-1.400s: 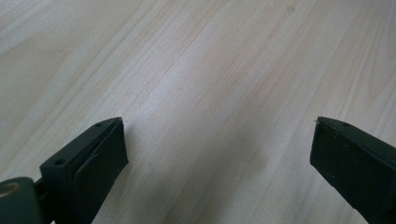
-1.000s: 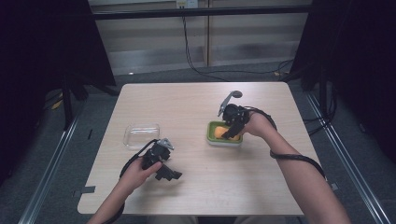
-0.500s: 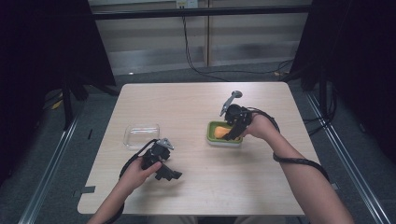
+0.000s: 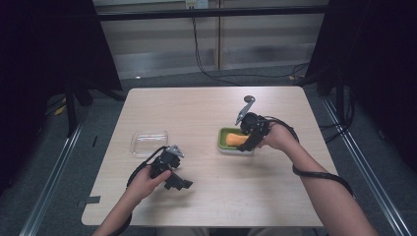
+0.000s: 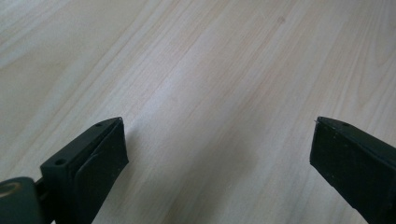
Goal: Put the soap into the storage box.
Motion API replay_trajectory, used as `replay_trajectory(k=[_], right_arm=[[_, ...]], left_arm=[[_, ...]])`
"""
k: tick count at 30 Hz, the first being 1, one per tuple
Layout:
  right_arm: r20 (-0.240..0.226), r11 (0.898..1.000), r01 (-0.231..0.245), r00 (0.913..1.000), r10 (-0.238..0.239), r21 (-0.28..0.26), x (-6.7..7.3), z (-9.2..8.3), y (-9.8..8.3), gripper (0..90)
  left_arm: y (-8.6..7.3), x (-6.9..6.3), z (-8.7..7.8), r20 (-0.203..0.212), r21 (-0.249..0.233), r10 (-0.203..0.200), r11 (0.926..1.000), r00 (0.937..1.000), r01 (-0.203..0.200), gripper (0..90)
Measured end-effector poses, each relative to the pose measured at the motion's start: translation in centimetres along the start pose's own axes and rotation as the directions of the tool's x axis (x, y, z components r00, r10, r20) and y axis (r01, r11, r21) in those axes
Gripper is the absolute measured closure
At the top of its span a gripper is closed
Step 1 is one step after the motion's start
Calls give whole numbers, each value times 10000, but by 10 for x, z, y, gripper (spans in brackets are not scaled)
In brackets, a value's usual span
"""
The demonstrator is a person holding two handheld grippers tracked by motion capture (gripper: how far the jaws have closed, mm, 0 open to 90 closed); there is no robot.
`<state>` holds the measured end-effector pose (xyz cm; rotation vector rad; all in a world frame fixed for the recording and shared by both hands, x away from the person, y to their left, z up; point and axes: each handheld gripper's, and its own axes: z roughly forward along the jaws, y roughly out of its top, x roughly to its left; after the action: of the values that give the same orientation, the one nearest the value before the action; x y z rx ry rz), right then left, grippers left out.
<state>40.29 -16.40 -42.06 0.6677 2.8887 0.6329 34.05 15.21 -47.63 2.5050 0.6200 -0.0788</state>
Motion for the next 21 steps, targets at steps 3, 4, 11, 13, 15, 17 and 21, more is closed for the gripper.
replay_trajectory(k=[3,4,11,13,15,17,21], right_arm=[[-68,9999,40,10000,-41,-141,2,-2,-3,277],[-37,10000,-66,10000,66,-68,3,-3,-4,276],[-100,9995,-203,9997,200,-252,5,-7,-9,270],[-109,9992,-274,9996,271,-284,7,-8,-12,267],[-122,9988,-367,9993,364,-314,8,-9,-15,266],[-173,9985,-415,9990,408,-370,8,-9,-17,263],[-195,9978,-542,9984,534,-380,9,-11,-23,257]], left_arm=[[0,0,1,63,-38,26,10000,10000,-26,38],[0,-1,2,78,-30,-14,10000,10000,14,39],[-1,-5,3,97,-573,-759,9954,9971,763,39],[-1,-4,3,71,-503,-691,9963,9976,694,39],[-2,0,1,99,-110,-129,9999,9999,130,39],[-2,0,1,109,-127,-92,9999,9999,93,39],[-2,-1,0,119,-135,-187,9997,9998,188,39]])
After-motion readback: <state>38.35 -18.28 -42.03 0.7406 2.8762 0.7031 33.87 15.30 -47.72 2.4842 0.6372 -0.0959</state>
